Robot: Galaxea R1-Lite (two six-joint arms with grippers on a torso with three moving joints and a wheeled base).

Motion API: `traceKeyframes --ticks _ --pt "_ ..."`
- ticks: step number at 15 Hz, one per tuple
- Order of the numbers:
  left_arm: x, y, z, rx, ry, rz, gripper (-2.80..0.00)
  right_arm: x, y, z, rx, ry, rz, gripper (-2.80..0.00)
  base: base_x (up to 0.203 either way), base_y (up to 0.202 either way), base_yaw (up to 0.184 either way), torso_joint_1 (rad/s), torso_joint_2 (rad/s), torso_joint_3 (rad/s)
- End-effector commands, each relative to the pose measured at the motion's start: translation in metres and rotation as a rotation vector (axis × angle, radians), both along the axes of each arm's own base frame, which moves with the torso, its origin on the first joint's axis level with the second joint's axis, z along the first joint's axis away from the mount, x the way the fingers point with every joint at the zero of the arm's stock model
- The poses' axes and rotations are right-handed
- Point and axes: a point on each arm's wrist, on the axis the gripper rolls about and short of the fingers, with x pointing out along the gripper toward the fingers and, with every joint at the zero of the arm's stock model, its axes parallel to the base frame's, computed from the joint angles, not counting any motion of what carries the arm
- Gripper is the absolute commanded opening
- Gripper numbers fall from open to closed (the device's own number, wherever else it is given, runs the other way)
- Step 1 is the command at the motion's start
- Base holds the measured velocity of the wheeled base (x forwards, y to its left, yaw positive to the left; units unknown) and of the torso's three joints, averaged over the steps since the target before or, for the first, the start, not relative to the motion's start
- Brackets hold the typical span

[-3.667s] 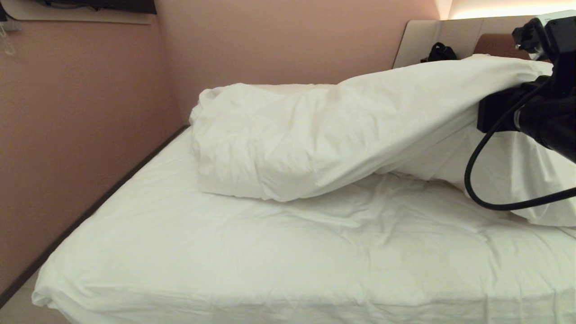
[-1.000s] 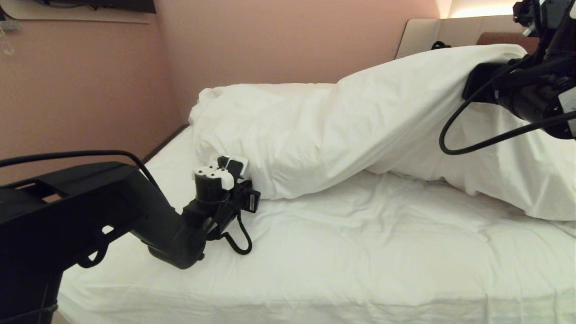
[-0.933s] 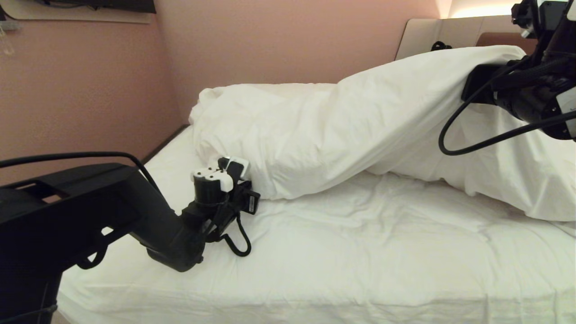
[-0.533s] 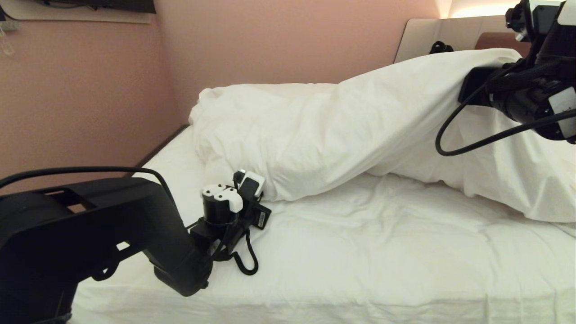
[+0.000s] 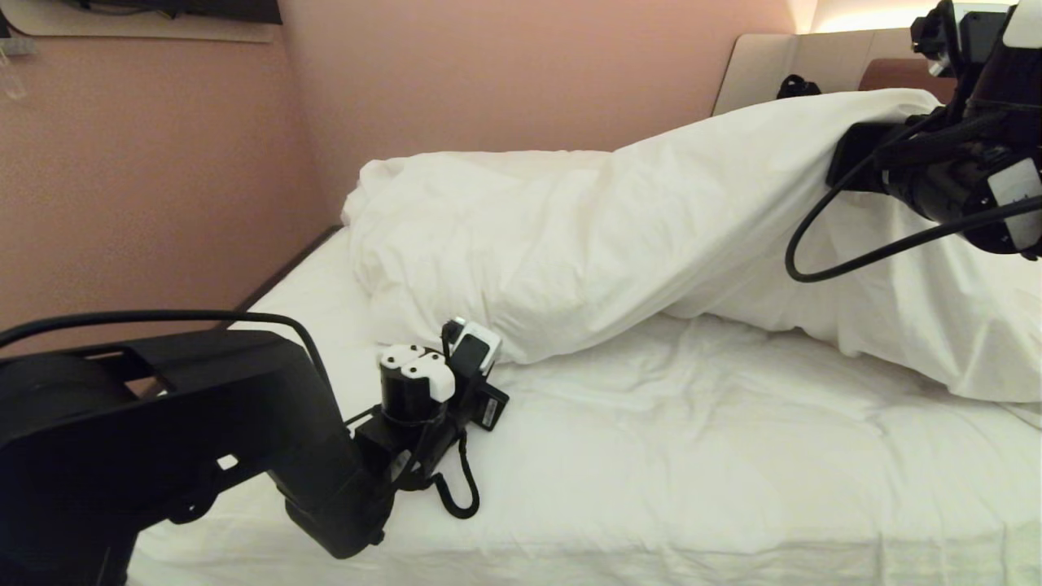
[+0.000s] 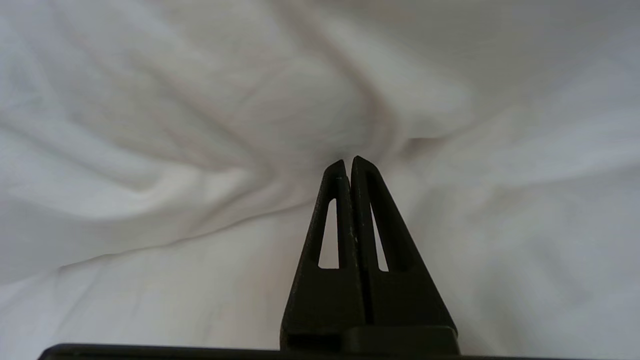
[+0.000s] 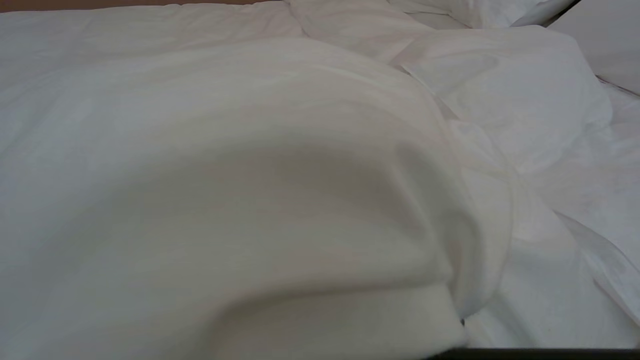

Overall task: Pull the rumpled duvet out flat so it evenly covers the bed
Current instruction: Flatten the corners of the folded blanket

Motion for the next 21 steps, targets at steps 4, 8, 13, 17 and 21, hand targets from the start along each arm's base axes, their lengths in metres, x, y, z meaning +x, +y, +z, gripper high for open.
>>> traceKeyframes --ticks 4,8,13,17,21 --pt "0.013 -0.018 -0.002 0.033 -0.088 0.024 -2.80 0.001 -0.001 0.002 0.004 -0.008 -0.004 -2.80 0.000 0.000 0.000 0.000 0.00 0.000" --pt "0.039 -0.030 0.003 0.037 -0.116 0.060 -2.80 -0.002 -0.002 0.009 0.011 -0.029 -0.005 -2.80 0.000 0.000 0.000 0.000 0.00 0.000" --pt "0.079 -0.026 0.011 0.024 -0.171 0.186 -2.80 -0.008 -0.004 0.014 0.014 -0.038 -0.005 -2.80 0.000 0.000 0.000 0.000 0.00 0.000" --pt "0.072 -0.020 0.021 0.018 -0.181 0.197 -2.80 -0.007 -0.003 0.012 0.013 -0.032 -0.004 -2.80 0.000 0.000 0.000 0.000 0.00 0.000" --pt "0.047 -0.023 0.029 0.033 -0.154 0.155 0.00 0.001 -0.001 0.006 0.016 -0.016 -0.003 -2.80 0.000 0.000 0.000 0.000 0.00 0.000"
